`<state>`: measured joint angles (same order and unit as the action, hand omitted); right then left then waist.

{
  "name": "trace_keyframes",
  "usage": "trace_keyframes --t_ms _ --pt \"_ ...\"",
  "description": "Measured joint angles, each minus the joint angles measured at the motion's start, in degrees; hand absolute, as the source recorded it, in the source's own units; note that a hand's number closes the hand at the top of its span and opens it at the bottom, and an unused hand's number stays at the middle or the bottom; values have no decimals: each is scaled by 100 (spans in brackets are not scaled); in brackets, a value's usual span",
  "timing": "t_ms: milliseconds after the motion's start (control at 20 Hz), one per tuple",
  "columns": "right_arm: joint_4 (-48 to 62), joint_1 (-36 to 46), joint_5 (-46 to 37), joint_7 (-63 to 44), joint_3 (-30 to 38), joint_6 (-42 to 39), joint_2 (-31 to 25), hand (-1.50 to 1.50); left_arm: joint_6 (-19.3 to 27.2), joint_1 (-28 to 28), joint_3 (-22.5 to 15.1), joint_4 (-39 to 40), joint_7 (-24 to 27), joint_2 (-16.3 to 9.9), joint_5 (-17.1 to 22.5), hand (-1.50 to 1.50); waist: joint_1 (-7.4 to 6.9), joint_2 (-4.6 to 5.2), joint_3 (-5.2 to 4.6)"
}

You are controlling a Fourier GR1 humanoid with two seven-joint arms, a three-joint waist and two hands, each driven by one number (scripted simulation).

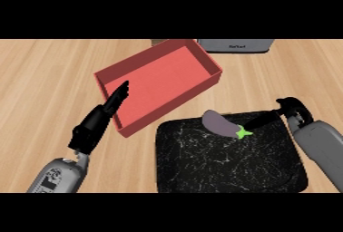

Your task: Pick the eggplant from the tray and place it in the cardboard box

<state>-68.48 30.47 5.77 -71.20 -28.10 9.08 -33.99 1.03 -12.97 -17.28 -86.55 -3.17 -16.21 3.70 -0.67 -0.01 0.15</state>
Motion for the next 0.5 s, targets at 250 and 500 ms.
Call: trace_keyframes --t_ms 250,500 --pt "284 383 244 -12 -281 -27 176 -150 -6 -34 79 73 1 -3 5 0 40 -43 -49" --pt "611 571 499 -10 -560 11 369 -150 1 -65 143 47 -90 -16 15 0 75 -72 -62"
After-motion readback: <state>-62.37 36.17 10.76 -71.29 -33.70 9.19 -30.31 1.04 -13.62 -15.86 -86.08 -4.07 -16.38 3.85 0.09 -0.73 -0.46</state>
